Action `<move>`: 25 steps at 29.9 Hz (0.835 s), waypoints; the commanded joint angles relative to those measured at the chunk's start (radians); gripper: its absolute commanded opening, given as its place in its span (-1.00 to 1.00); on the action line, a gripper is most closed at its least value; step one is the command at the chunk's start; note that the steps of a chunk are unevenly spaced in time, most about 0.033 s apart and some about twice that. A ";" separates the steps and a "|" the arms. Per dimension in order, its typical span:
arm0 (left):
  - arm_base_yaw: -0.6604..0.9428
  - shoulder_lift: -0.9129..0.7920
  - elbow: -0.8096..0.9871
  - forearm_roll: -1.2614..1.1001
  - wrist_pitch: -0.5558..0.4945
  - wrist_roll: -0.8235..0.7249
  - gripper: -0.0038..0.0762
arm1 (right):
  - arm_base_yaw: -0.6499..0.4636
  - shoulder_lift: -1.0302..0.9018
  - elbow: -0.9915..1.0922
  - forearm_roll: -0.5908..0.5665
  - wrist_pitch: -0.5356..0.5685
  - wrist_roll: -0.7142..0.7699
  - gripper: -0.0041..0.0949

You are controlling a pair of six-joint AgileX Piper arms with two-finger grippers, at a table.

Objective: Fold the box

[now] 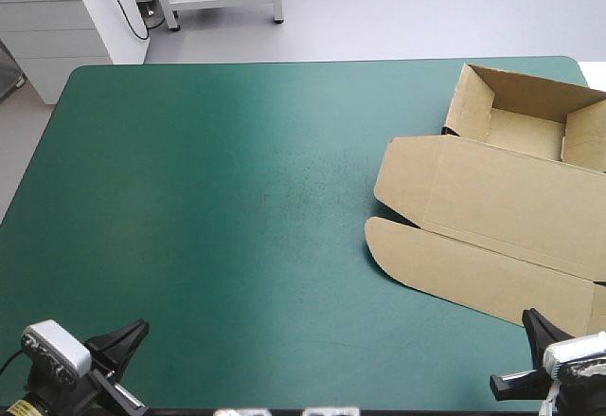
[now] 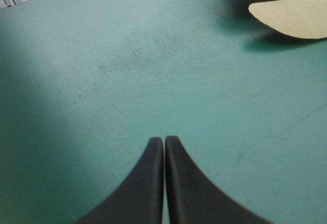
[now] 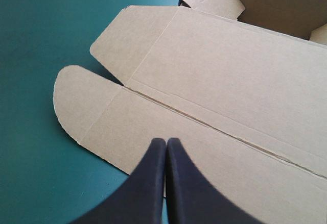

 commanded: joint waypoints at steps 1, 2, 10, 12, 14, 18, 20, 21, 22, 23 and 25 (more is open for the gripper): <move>-0.007 -0.005 -0.019 -0.010 -0.095 -0.015 -0.92 | 0.033 0.009 -0.005 0.003 -0.096 -0.059 -0.96; -0.007 -0.007 -0.019 -0.010 -0.093 -0.014 -0.92 | 0.038 0.009 -0.005 0.001 -0.096 -0.077 -0.96; -0.007 -0.007 -0.019 -0.015 -0.086 -0.020 -0.92 | 0.044 0.009 -0.005 -0.001 -0.096 -0.085 -0.96; -0.007 -0.007 -0.019 -0.015 -0.086 -0.020 -0.92 | 0.044 0.009 -0.005 -0.005 -0.096 -0.080 -0.96; -0.007 -0.007 -0.019 -0.015 -0.086 -0.020 -0.92 | 0.044 0.009 -0.005 -0.005 -0.097 -0.080 -0.96; -0.007 -0.007 -0.019 -0.015 -0.086 -0.020 -0.92 | 0.044 0.009 -0.005 -0.005 -0.097 -0.080 -0.96; -0.007 -0.007 -0.019 -0.015 -0.086 -0.020 -0.92 | 0.044 0.009 -0.005 -0.005 -0.097 -0.080 -0.96; -0.007 -0.007 -0.019 -0.015 -0.086 -0.020 -0.92 | 0.044 0.009 -0.005 -0.005 -0.097 -0.080 -0.96; -0.007 -0.007 -0.019 -0.015 -0.086 -0.020 -0.92 | 0.044 0.009 -0.005 -0.005 -0.097 -0.080 -0.96; -0.007 -0.007 -0.019 -0.015 -0.086 -0.020 -0.92 | 0.044 0.009 -0.005 -0.005 -0.097 -0.080 -0.96; -0.007 -0.007 -0.019 -0.015 -0.086 -0.020 -0.92 | 0.044 0.009 -0.005 -0.005 -0.097 -0.080 -0.96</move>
